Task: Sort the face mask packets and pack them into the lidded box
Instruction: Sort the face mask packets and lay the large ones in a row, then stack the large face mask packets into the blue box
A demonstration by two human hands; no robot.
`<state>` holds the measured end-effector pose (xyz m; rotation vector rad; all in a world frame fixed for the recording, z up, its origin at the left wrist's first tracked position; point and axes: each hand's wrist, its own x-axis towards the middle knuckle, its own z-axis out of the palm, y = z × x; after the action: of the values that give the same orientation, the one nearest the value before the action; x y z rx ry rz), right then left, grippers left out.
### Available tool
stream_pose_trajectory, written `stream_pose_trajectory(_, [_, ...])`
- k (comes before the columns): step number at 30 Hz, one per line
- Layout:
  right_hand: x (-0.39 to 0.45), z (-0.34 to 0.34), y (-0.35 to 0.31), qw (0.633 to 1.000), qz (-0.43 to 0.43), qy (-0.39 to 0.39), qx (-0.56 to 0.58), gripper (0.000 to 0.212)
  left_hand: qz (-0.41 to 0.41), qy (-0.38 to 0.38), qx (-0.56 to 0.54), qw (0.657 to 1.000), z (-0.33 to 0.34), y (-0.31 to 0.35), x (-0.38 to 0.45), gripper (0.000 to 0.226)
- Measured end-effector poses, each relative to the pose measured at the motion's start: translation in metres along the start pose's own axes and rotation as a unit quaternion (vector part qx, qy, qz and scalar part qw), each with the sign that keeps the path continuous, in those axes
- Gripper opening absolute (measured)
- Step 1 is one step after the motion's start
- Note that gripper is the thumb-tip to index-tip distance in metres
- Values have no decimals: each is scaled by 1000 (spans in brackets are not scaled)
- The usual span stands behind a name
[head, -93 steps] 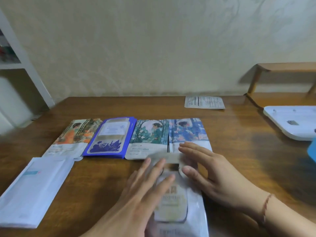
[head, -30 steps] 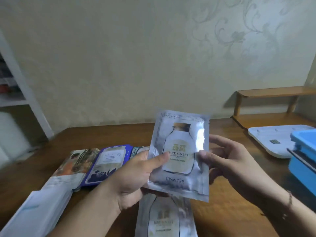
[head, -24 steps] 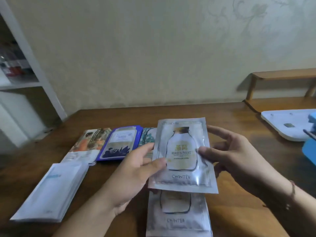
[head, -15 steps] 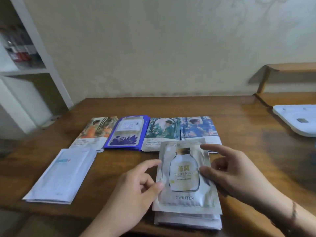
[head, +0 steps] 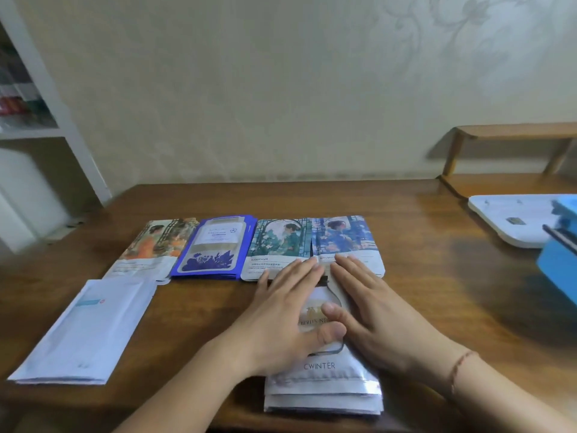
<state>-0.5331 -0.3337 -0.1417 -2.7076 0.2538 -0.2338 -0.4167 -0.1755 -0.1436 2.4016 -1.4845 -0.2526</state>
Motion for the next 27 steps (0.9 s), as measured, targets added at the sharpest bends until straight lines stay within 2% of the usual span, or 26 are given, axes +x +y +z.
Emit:
stream_pose_trajectory(3, [-2,3,2,1000,1,-4,9,88,-2,-6,16,1000,2,1,2,101])
stream_pose_trajectory(5, [-3,5,0,998,1,10,55,91,0,6,-18,1000,1,2,1,100])
stream_pose_trajectory(7, [-9,4,-3,988,24,58,142,89,-20,70,-117,990,-1,4,-7,100])
stream_pose_trajectory(8, [-14,2,-6,974,57,85,204,84,-47,108,-197,973,-2,5,-14,97])
stream_pose_trajectory(9, [-20,-1,-9,947,101,106,286,78,-85,138,-299,940,-3,9,-22,92])
stream_pose_trajectory(10, [-26,-3,-13,906,141,116,382,72,-114,158,-412,890,-1,12,-28,83])
stream_pose_trajectory(12, [-34,-4,-17,804,184,97,557,65,-152,166,-568,792,4,16,-39,58])
stream_pose_trajectory(13, [-37,-4,-20,762,185,75,616,58,-163,161,-609,759,6,17,-40,55])
stream_pose_trajectory(15, [-39,-2,-26,721,168,24,671,37,-164,147,-648,729,10,18,-41,76])
stream_pose_trajectory(16, [-38,1,-30,712,165,6,683,33,-167,142,-639,738,11,21,-41,77])
stream_pose_trajectory(17, [-37,3,-34,707,168,-2,688,33,-164,138,-615,759,9,27,-43,60])
stream_pose_trajectory(18, [-36,6,-35,708,170,-5,685,34,-148,128,-614,765,10,30,-40,38])
stream_pose_trajectory(19, [-35,9,-34,715,172,0,677,37,-153,124,-649,735,7,41,-38,27])
stream_pose_trajectory(21, [-36,13,-31,730,169,10,663,44,-179,139,-656,720,11,44,-38,21])
stream_pose_trajectory(22, [-36,15,-25,735,165,8,658,45,-190,152,-668,703,10,38,-37,20])
stream_pose_trajectory(24, [-33,17,-14,747,162,-3,644,46,-201,179,-727,632,2,25,-35,58])
stream_pose_trajectory(25, [-29,15,-9,744,172,2,646,52,-203,183,-734,622,-3,19,-32,71])
stream_pose_trajectory(26, [-23,11,-5,733,193,22,652,57,-194,181,-735,624,-8,9,-26,70])
stream_pose_trajectory(27, [-16,4,-1,724,217,54,652,64,-176,184,-722,643,-19,6,-20,62])
